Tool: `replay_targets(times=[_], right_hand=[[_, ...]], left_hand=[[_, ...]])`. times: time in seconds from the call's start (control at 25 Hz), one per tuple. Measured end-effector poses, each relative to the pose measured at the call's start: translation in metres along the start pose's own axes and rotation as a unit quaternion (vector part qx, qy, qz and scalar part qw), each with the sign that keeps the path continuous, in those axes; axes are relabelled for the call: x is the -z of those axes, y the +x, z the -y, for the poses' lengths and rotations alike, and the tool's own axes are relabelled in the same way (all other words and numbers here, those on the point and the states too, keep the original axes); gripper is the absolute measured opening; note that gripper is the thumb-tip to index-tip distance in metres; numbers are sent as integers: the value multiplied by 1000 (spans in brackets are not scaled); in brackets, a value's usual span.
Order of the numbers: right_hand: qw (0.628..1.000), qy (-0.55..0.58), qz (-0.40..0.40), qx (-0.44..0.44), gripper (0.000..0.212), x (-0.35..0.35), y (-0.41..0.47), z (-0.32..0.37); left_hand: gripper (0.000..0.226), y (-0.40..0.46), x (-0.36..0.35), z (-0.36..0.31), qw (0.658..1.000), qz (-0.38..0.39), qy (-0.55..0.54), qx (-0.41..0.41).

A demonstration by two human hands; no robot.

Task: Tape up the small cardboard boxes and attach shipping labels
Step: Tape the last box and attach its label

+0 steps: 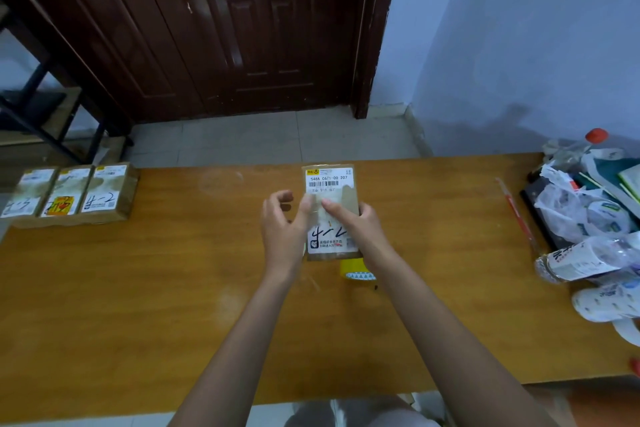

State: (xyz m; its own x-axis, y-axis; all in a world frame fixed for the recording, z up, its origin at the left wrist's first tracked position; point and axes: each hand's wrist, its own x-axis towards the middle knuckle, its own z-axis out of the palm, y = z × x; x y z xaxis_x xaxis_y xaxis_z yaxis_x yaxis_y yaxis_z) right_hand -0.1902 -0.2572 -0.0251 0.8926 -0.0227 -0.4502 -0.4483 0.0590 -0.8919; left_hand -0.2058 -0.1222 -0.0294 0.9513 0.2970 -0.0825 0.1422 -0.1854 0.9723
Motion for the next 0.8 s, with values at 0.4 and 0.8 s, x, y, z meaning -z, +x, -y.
replay_targets(times=[0.4, 0.8], right_hand=[[954, -247, -57, 159, 52, 1, -1, -1], [973, -172, -59, 142, 43, -2, -10, 2]], left_hand=[[57, -2, -16, 3, 997, 38, 56, 48], [54, -4, -14, -4, 991, 83, -52, 90]])
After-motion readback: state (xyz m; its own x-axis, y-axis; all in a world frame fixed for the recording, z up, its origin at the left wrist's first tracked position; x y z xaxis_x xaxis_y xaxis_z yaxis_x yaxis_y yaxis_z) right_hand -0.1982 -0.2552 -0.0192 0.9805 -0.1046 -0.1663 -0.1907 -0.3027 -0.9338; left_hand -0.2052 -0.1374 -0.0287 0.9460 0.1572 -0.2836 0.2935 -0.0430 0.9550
